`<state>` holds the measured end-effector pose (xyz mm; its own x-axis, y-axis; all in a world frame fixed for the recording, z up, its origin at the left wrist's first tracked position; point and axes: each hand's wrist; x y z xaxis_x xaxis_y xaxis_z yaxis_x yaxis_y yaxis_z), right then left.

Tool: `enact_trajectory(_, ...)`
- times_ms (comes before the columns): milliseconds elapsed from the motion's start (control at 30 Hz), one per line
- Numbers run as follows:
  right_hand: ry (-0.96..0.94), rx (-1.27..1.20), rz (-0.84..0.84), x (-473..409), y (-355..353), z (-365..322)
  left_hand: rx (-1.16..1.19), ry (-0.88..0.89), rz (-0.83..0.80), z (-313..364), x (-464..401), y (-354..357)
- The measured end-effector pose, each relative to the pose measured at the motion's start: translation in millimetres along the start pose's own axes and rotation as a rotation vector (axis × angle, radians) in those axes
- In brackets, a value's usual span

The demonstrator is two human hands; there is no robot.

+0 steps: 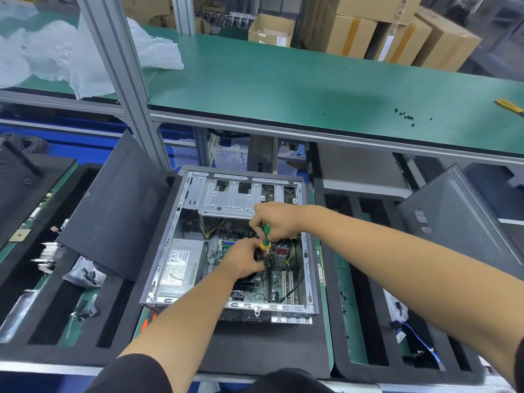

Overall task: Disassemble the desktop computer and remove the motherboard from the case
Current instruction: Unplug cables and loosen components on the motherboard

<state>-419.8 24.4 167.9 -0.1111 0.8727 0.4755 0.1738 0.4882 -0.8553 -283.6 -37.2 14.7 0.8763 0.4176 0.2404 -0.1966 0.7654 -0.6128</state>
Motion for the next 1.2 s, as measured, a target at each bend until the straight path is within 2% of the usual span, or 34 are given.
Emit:
enact_trajectory(133, 0.048, 0.033, -0.003, 2.5, 4.5, 1.1, -0.002, 0.000, -0.002, 1.0, 0.0, -1.0)
enact_trajectory(300, 0.215, 0.369, -0.010, -1.3, 3.5, -6.4, 0.005, -0.003, 0.004, 1.3, 1.0, -0.3)
enact_trajectory(367, 0.205, 0.327, -0.025, -4.2, 6.0, -9.7, 0.010, 0.000, 0.007, 0.8, 0.8, -0.1)
enact_trajectory(500, 0.069, 0.352, -0.051, -5.0, 0.9, -13.5, -0.016, -0.017, -0.001, 1.9, 1.3, -1.0)
enact_trajectory(633, -0.021, 0.137, -0.027, -5.8, 1.1, -12.3, 0.011, -0.025, 0.006, 0.8, 1.5, -1.0)
enact_trajectory(833, -0.017, -0.014, -0.103, -3.5, -0.7, -5.5, -0.016, -0.003, -0.006, 2.6, 2.0, -1.8)
enact_trajectory(933, 0.020, -0.007, -0.117, -1.4, 0.3, -4.4, 0.009, 0.003, -0.005, 1.3, 1.6, -1.2)
enact_trajectory(1000, 0.076, 0.065, -0.101, -1.3, 0.1, -5.8, 0.015, 0.003, -0.001, 2.0, 2.3, -1.3)
enact_trajectory(1100, 0.268, 0.436, -0.112, -2.9, -0.5, -9.3, -0.007, 0.009, 0.004, 2.5, 1.9, -1.1)
enact_trajectory(1133, 0.308, 0.490, -0.127, -3.4, -0.1, -10.2, -0.011, 0.013, 0.006, 2.4, 2.0, -1.1)
enact_trajectory(1200, 0.311, 0.427, -0.151, -4.0, 1.4, -11.2, -0.006, 0.022, 0.011, 2.0, 2.2, -1.2)
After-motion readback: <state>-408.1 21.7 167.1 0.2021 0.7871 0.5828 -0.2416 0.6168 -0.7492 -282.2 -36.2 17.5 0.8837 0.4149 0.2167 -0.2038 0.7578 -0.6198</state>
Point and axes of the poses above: each hand's wrist, its own x-axis away from the middle knuckle, its own y-axis out of the palm, z = x × y, and after that the axes turned 8 degrees about x, right-handed
